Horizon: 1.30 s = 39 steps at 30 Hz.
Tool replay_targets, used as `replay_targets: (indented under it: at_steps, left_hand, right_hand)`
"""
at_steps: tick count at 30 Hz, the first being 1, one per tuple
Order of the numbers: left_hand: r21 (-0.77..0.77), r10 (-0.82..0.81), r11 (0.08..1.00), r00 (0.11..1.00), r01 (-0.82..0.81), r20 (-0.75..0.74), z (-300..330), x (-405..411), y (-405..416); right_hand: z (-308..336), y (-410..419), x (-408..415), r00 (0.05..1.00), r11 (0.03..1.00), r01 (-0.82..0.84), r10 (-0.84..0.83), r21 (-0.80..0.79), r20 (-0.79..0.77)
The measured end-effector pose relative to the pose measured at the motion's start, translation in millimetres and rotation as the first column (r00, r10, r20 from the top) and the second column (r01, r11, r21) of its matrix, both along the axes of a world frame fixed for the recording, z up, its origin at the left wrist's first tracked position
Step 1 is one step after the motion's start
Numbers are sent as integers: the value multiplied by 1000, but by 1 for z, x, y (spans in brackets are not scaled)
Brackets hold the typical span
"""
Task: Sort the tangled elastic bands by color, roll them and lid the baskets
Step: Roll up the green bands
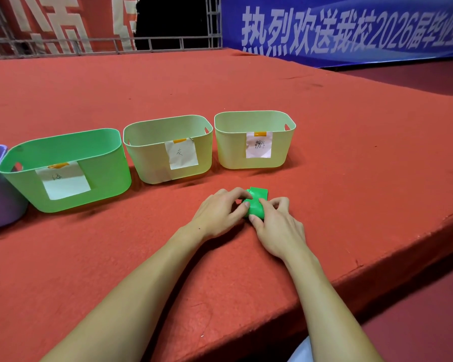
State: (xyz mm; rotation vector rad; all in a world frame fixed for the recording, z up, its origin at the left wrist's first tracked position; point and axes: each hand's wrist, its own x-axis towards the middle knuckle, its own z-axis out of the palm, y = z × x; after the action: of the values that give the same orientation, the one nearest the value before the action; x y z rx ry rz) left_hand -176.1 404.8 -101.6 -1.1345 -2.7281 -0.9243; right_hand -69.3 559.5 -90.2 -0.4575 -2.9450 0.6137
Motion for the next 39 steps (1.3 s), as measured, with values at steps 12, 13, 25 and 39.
replay_targets:
  at_steps: [12,13,25,39]
  left_hand:
    - [-157,-26,987,999,31,33,4,-17,-2]
    - [-181,-24,983,999,29,27,5,-20,-2]
    - [-344,25,939,999,-12,35,14,-33,10]
    - [-19,-35,999,999,35,14,3,-26,9]
  right_hand:
    - [11,15,-17,991,997,-61,57,38,117]
    - [10,15,-18,993,997,-57,52,46,105]
    - [2,22,-21,998,999,-48,47,-10,-40]
    - [-4,24,-38,999,999,-16,17,34,-35]
